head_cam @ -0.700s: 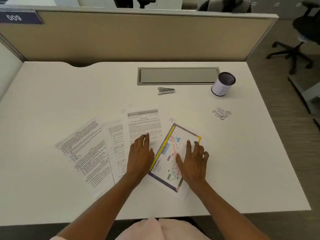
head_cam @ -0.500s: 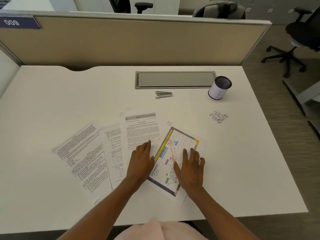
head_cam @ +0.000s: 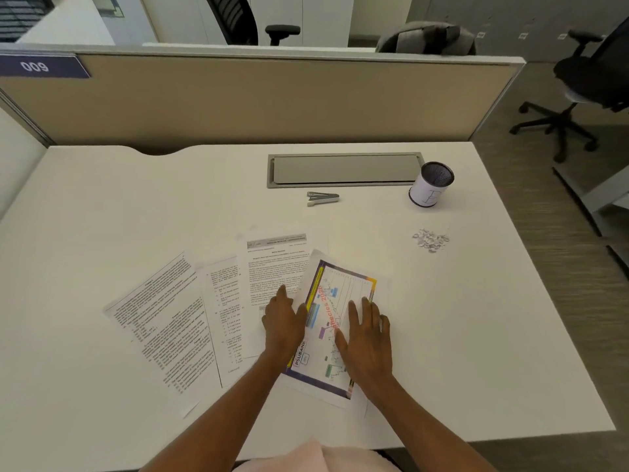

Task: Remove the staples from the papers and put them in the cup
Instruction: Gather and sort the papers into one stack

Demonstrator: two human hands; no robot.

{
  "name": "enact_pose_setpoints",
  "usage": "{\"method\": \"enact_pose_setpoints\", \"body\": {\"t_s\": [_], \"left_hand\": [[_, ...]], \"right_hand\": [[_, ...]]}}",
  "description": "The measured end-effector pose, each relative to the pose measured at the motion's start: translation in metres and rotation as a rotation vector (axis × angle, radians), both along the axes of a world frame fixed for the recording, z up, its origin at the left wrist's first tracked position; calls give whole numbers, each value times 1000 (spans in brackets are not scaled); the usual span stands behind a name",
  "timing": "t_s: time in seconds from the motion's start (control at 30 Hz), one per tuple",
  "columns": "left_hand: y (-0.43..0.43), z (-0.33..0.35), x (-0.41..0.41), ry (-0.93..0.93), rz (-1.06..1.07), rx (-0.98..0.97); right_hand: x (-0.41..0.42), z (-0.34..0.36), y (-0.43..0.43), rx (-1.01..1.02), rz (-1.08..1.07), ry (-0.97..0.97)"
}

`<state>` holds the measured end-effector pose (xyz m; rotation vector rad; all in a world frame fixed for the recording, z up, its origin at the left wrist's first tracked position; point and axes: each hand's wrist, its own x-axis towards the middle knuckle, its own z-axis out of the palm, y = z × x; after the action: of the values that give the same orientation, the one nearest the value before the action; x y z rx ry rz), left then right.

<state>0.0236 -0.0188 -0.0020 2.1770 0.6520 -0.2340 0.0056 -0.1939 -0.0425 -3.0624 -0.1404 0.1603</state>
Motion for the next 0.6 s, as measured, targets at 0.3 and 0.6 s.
{"method": "enact_pose_setpoints", "body": {"t_s": [0.3,0.6], "left_hand": [[25,7,3,-89,159,-292],[70,5,15,-30,538,-748]], "right_hand": [[20,7,-14,346,-103,-15],[79,38,-28,1257,-571,192]]}}
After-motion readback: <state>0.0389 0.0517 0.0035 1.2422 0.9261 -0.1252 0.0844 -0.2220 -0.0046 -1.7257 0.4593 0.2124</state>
